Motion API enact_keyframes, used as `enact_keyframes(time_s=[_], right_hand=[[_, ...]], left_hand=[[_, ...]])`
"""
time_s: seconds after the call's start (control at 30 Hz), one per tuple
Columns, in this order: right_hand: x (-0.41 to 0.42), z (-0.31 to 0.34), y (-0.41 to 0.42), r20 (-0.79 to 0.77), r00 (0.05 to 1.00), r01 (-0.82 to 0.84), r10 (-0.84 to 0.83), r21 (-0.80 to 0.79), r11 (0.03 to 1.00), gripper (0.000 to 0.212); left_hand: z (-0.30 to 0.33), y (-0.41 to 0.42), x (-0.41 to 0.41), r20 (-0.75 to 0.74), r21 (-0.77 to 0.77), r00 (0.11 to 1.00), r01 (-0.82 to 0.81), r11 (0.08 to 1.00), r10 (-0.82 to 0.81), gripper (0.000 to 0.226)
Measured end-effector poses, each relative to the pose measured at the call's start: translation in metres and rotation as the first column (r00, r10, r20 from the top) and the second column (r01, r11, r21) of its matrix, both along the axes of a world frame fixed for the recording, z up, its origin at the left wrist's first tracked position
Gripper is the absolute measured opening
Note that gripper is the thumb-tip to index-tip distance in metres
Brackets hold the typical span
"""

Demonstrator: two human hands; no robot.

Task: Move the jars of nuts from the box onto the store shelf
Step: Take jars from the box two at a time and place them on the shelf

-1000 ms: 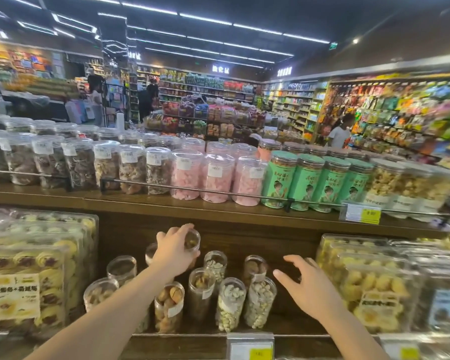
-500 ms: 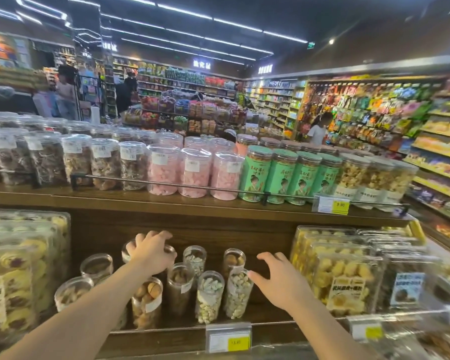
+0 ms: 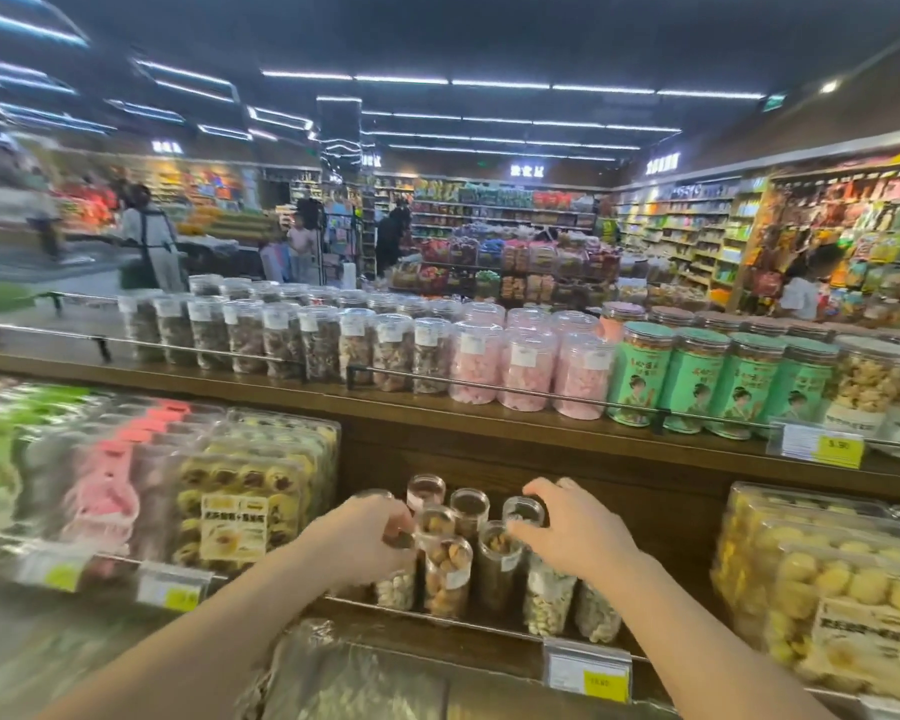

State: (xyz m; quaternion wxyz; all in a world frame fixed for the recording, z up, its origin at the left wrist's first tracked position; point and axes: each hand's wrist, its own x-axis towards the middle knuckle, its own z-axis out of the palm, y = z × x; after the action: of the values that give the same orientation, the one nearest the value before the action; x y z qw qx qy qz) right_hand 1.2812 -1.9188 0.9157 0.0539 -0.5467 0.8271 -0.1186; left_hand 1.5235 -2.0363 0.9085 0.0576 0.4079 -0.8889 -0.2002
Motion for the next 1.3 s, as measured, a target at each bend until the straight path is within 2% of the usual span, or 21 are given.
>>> enact_keyframes(time_s=[0.33,0.47,0.6,0.77,0.87,0.97,1.03,1.1,1.3], right_hand=[[0.075,-0.001,-0.01,0.029,0.954,-0.3,0.298,0.063,0.952,0.067],[0.125,-0.017,-0.013,0.05,0.894,-0.449,0.446,0.082,0.89,0.066],[0.195,-0.035,-0.003,0.062,0.782,-0.62,0.62,0.171,0.765,0.061],[0.294,-0.043,0.027,0.081,0.631,-0.766,0.772,0.222,0.603,0.054],[0.352,-0.039,0.054,0.071,0.533,-0.833,0.843,0.219,0.508,0.06],[0.407,-0.03,0.088,0.045,0.438,-0.883,0.898,0.207,0.421,0.067],[0.444,-0.026,0.116,0.031,0.385,-0.905,0.922,0.208,0.371,0.069],[0.481,-0.024,0.147,0.027,0.33,-0.923,0.944,0.219,0.316,0.066],[0.601,-0.032,0.273,0.059,0.157,-0.961,0.986,0.239,0.138,0.06]], left_hand=[[0.005,0.082,0.099,-0.011,0.022,0.973,-0.232,0.973,0.232,0.028],[-0.003,0.128,0.148,0.019,0.032,0.912,-0.41,0.911,0.41,0.029],[-0.011,0.186,0.205,0.063,0.012,0.834,-0.55,0.835,0.548,0.031],[-0.019,0.266,0.285,0.114,0.046,0.69,-0.723,0.69,0.715,0.035],[-0.016,0.32,0.329,0.077,0.065,0.604,-0.797,0.601,0.793,0.035],[-0.014,0.379,0.367,0.046,0.073,0.483,-0.875,0.479,0.874,0.038],[-0.017,0.42,0.396,0.02,0.077,0.427,-0.902,0.425,0.904,0.043],[-0.022,0.465,0.424,0.052,0.106,0.357,-0.93,0.351,0.933,0.036],[-0.048,0.618,0.514,0.096,0.144,0.163,-0.978,0.148,0.982,0.042]])
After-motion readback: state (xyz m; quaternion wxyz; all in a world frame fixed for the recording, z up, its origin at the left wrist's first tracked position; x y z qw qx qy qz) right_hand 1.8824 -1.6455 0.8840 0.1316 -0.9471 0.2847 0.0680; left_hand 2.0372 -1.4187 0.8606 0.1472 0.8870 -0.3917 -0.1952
